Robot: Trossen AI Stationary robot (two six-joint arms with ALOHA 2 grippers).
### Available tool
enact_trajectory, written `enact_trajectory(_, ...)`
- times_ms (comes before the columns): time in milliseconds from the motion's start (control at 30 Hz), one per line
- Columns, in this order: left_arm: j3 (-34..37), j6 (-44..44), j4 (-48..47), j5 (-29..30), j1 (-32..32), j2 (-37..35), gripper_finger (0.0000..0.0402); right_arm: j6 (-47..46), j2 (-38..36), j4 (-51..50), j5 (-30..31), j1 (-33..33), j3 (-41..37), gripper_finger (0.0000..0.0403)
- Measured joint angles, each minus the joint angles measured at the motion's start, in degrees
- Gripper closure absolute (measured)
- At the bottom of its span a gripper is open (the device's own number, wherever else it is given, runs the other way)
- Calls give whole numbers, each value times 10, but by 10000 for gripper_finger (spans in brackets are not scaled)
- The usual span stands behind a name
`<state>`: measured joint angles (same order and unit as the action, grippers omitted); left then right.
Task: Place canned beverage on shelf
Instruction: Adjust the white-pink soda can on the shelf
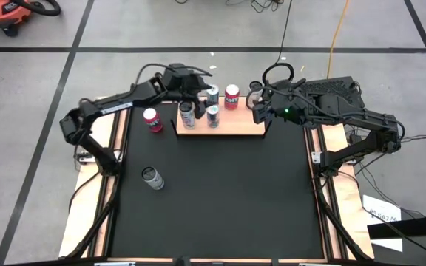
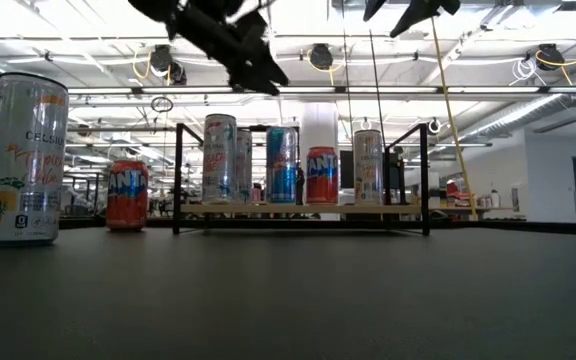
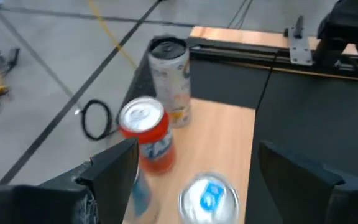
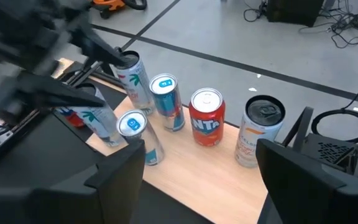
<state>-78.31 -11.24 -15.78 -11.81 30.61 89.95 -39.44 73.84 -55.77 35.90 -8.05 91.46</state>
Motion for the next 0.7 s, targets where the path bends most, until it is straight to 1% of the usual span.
enact_trajectory(167,-6,24,-109,33,6,-41,96,10,0,7,0,0,0,110)
enact_trajectory(300,-4,58,-220,67,12,-49,112,12,0,11,-2,0,0,110)
enact_trajectory(400,-4,63,-278,78,8,-57,127,13,0,11,-2,8,0,110)
enact_trajectory(567,-4,63,-298,91,1,-77,154,13,0,11,-2,19,0,110)
enact_trajectory(700,-4,65,-304,99,1,-86,163,13,0,11,-2,25,0,110)
